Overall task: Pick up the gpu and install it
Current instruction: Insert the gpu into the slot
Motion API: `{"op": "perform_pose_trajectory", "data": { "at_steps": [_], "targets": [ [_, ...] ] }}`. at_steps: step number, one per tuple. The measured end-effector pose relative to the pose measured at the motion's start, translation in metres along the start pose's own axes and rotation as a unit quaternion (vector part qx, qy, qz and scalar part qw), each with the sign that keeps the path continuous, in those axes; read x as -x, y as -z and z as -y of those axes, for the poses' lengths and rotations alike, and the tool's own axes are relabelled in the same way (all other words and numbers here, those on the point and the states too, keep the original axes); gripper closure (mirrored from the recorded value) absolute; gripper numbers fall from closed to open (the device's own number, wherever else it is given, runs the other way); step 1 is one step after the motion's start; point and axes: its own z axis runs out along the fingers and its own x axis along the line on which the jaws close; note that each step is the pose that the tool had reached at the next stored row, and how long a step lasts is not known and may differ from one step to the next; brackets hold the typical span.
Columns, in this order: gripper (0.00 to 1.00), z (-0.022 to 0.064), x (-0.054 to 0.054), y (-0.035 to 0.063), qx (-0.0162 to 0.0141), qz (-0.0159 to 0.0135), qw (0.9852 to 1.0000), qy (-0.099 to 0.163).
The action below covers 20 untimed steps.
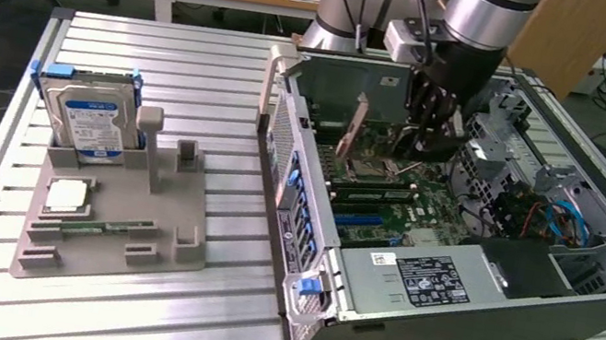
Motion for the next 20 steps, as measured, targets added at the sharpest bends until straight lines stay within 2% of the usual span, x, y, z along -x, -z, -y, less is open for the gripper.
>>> {"op": "perform_pose_trajectory", "data": {
  "at_steps": [1, 4, 5, 9, 15, 20],
  "targets": [
    [0.72, -0.0015, 0.000, -0.0012, -0.0011, 0.0000, 1.0000, 0.000],
    [0.72, -0.0040, 0.000, -0.0036, -0.0102, 0.0002, 0.9999, 0.001],
    [0.72, -0.0044, 0.000, -0.0048, -0.0124, 0.0003, 0.9999, 0.001],
    [0.72, -0.0047, -0.002, -0.0086, -0.0126, 0.0002, 0.9999, 0.001],
    [0.72, -0.0051, -0.014, -0.0110, -0.0126, 0.0003, 0.9999, 0.001],
    [0.72, -0.0103, -0.018, -0.0143, -0.0126, 0.0003, 0.9999, 0.001]
  ]
}}
